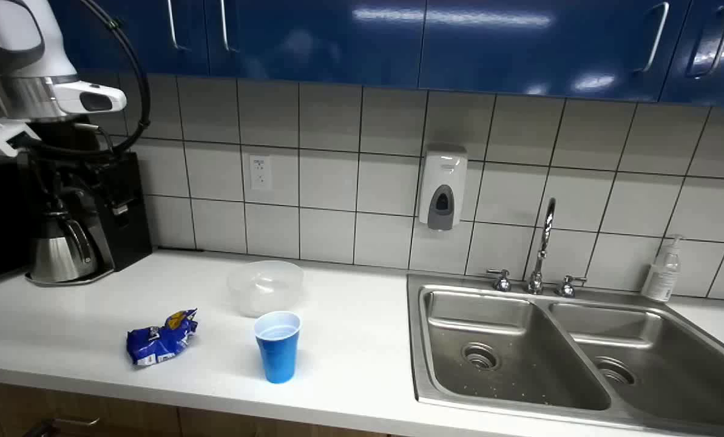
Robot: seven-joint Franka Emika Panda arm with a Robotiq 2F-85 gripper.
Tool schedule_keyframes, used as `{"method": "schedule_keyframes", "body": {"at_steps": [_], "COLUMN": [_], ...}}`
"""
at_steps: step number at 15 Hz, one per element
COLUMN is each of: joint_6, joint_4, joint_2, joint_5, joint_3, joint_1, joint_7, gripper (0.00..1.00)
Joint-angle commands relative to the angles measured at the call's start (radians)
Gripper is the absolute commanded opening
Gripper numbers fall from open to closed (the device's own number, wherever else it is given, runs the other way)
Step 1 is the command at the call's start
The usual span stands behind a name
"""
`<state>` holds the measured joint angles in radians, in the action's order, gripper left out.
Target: Pick up the blue package of snacks and place it inside the clear bowl
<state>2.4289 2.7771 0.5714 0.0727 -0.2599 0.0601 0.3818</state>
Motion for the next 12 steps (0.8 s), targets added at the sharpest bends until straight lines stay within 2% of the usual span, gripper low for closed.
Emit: {"method": "schedule_keyframes", "body": {"at_steps": [1, 7, 12], "joint_6": [-0.003, -0.003, 0.031], "joint_4": [-0.001, -0.002, -0.001], "joint_2": [-0.001, -0.001, -0.05], "joint_5": [-0.007, -0.007, -0.016], "joint_3": [0.009, 0.01, -0.013], "joint_1": [0.008, 0.008, 0.005], "joint_7": [0.004, 0.004, 0.028], "gripper": [1.0, 1.0, 1.0]}}
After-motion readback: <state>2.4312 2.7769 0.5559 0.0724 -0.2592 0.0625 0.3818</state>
